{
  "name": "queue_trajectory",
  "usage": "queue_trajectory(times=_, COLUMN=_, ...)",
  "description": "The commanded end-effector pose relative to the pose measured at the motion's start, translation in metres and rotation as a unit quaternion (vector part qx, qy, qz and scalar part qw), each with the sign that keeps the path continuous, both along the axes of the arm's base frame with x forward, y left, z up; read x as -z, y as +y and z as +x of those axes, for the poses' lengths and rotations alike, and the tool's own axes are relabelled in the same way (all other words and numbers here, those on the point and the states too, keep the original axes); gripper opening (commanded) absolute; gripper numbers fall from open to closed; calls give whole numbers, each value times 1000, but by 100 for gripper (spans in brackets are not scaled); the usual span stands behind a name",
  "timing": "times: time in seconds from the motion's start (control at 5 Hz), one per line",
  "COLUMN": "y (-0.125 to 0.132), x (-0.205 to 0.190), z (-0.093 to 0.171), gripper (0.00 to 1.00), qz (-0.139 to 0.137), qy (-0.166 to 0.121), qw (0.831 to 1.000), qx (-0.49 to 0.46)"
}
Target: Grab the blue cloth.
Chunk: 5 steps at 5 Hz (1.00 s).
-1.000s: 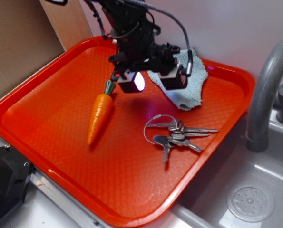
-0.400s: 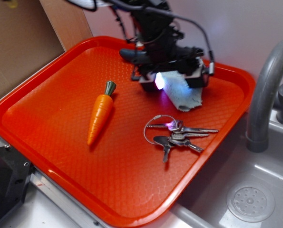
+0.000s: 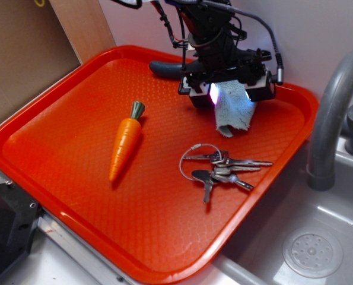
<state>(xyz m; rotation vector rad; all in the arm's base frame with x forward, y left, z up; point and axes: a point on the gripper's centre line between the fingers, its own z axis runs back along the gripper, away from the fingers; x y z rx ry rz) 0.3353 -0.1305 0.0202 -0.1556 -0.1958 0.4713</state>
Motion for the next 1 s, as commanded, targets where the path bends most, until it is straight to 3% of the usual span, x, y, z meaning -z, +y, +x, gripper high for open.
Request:
queue_trajectory(times=0.0, y=6, x=-17, z=-3, gripper=0, qz=-5, qy=-2, qw=999, qx=-32)
queue_trajectory(times=0.4, y=7, x=-17, z=-7, gripper=0, qz=-6, qy=5, qw=999, qx=-34)
queue_trajectory(times=0.6, y=12, x=-35, z=-9, gripper=0, qz=-5, qy=2, qw=1000, qx=-20)
queue_trajectory(times=0.8, y=19, x=-84, z=-32, gripper=0, qz=-52, qy=-81, qw=995, qx=-38)
